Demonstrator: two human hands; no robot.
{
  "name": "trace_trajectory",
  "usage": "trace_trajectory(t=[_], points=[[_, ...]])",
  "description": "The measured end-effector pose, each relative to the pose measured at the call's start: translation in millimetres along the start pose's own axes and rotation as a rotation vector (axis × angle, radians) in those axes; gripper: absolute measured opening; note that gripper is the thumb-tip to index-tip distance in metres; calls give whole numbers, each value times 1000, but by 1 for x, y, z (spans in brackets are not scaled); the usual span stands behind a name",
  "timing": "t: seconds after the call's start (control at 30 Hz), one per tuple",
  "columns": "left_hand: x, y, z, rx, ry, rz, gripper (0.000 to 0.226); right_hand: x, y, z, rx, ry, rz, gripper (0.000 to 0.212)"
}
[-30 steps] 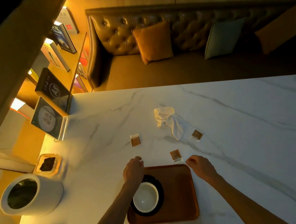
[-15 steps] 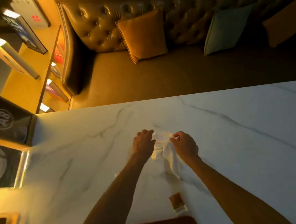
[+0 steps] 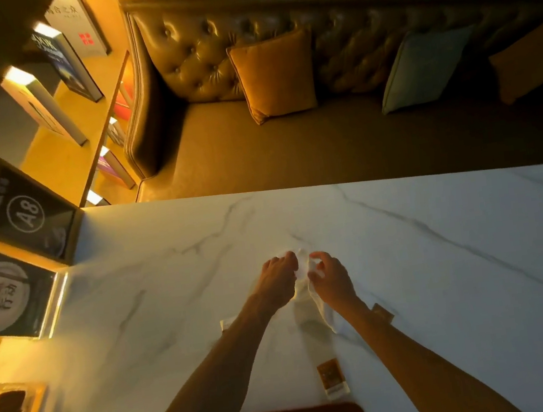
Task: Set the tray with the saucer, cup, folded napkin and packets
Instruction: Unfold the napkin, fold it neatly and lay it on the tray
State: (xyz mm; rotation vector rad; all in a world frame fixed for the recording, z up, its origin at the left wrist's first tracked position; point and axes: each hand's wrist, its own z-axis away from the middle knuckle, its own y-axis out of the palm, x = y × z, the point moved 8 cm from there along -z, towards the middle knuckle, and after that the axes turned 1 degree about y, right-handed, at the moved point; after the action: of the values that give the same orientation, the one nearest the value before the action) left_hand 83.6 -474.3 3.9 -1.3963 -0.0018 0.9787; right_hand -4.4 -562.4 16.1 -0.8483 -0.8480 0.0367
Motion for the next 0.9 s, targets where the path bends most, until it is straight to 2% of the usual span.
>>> trace_trajectory(t=[0.07,0.1,0.17,0.2,0.3,0.4,0.5,0.57,0.67,0.8,0.87,0.9], points=[[-24,-20,17,-29,115,24,13,23,-7,12,10,-111,21,57],[-36,-32,27,-37,173,36,14,33,-9,19,25,-162,52,53],[-57,-57,48,-51,263,26,18,48,-18,33,56,-223,120,28],[-64,-71,58,-61,286,9,20,56,-24,42,74,-227,116,27],[-76,-113,89,-85,252,15,27,79,-55,69,88,-208,21,24],[-75,-148,122,-40,113,128,37,117,-96,100,92,-283,-34,16],[-78,-170,162,50,82,78,31,156,-138,140,107,-347,-97,14],[-81,-184,192,52,81,93,31,179,-162,170,140,-402,-83,16],[-83,-216,237,-29,44,289,34,198,-186,216,284,-448,-161,24],[-81,-251,293,-112,74,518,29,203,-203,272,663,-442,-592,48],[-81,-262,316,-147,78,669,29,206,-214,293,773,-460,-774,40],[-82,-268,326,-185,69,759,29,205,-219,300,771,-449,-822,32]])
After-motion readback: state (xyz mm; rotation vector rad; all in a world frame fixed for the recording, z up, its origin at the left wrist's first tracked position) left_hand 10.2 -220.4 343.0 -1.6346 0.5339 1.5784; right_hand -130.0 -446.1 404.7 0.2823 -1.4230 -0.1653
